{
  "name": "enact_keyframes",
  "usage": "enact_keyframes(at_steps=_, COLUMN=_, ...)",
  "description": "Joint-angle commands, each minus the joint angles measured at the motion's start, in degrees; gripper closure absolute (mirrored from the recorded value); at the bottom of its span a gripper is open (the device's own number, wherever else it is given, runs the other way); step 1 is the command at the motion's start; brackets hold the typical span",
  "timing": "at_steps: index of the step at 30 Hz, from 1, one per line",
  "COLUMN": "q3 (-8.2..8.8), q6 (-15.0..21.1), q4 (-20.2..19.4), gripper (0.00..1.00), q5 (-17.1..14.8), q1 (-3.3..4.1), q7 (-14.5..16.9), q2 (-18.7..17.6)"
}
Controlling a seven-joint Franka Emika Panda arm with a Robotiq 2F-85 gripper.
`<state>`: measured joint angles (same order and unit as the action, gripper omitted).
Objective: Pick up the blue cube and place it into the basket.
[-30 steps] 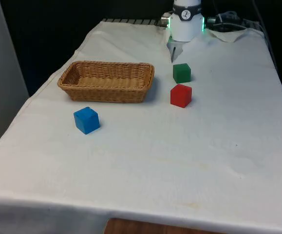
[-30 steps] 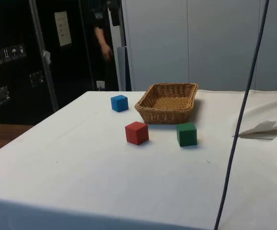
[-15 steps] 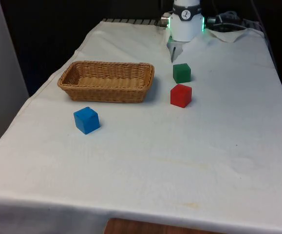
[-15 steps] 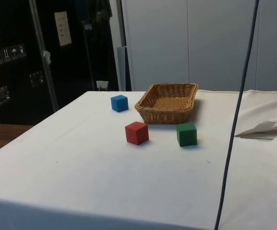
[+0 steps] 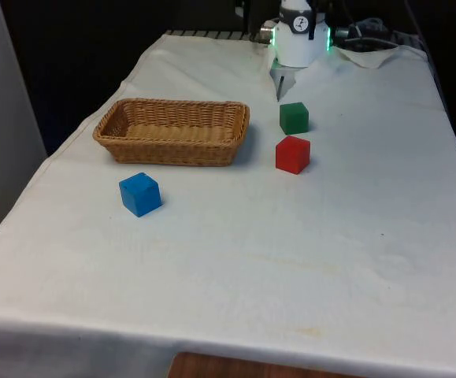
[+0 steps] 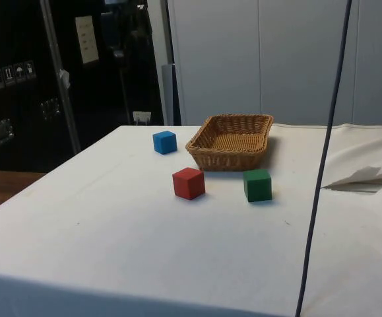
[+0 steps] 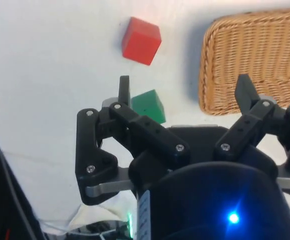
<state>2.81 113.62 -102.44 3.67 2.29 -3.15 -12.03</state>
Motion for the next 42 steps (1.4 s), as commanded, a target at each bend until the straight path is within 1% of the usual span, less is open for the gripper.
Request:
enact_keyframes(at_steps=1, q3=0.23, q6=1.38, q4=-0.57, gripper=0.0, q5=0.52, q1=-0.06, q7=-0.4, q2=-0.06)
enact_keyframes(at_steps=6, q3=1.03, q6=4.01, q4=-1.95, gripper=0.0, q5=0.74, q1=-0.17, q7=-0.52, q2=-0.46)
enact_keyframes(at_steps=7, q3=0.8, q6=2.69, q4=-1.49, gripper=0.0, q5=0.29, q1=-0.11, q7=-0.17, q2=-0.4)
enact_keyframes(at_steps=8, q3=1.26, q6=4.64, q4=-2.23, gripper=0.0, q5=0.8, q1=-0.29, q7=-0.46, q2=-0.57)
enact_keyframes(at_steps=9, q3=1.72, q6=5.73, q4=-2.81, gripper=0.0, q5=0.74, q1=-0.29, q7=-0.4, q2=-0.74)
enact_keyframes(at_steps=13, q3=2.46, q6=7.68, q4=-3.67, gripper=0.0, q5=0.69, q1=-0.34, q7=-0.34, q2=-1.09)
enact_keyframes(at_steps=15, q3=3.09, q6=9.05, q4=-4.18, gripper=0.0, q5=0.69, q1=-0.4, q7=-0.34, q2=-1.43)
enact_keyframes(at_steps=16, q3=2.92, q6=7.96, q4=-3.9, gripper=0.0, q5=0.34, q1=-0.29, q7=-0.17, q2=-1.38)
enact_keyframes(at_steps=17, q3=3.27, q6=9.4, q4=-4.3, gripper=0.0, q5=0.69, q1=-0.4, q7=-0.34, q2=-1.55)
enact_keyframes(at_steps=21, q3=4.01, q6=11.0, q4=-4.87, gripper=0.0, q5=0.57, q1=-0.52, q7=-0.17, q2=-1.95)
enact_keyframes(at_steps=25, q3=5.04, q6=12.55, q4=-5.1, gripper=0.0, q5=0.17, q1=-0.86, q7=0.4, q2=-2.69)
enact_keyframes(at_steps=26, q3=5.04, q6=11.75, q4=-4.98, gripper=0.0, q5=0.34, q1=-0.57, q7=0.11, q2=-2.58)
enact_keyframes(at_steps=27, q3=5.27, q6=12.83, q4=-5.16, gripper=0.0, q5=0.17, q1=-0.86, q7=0.52, q2=-2.86)
enact_keyframes(at_steps=34, q3=7.05, q6=14.95, q4=-5.04, gripper=0.0, q5=-0.23, q1=-1.26, q7=1.78, q2=-4.01)
enact_keyframes(at_steps=35, q3=7.33, q6=15.24, q4=-5.04, gripper=0.0, q5=-0.29, q1=-1.26, q7=1.95, q2=-4.13)
enact_keyframes(at_steps=36, q3=7.56, q6=14.61, q4=-4.98, gripper=0.0, q5=0.17, q1=-0.92, q7=1.43, q2=-4.07)
enact_keyframes(at_steps=37, q3=7.56, q6=15.58, q4=-5.04, gripper=0.0, q5=-0.4, q1=-1.32, q7=2.18, q2=-4.3)
enact_keyframes(at_steps=42, q3=9.11, q6=17.48, q4=-4.87, gripper=0.0, q5=-0.86, q1=-1.6, q7=3.55, q2=-5.44)
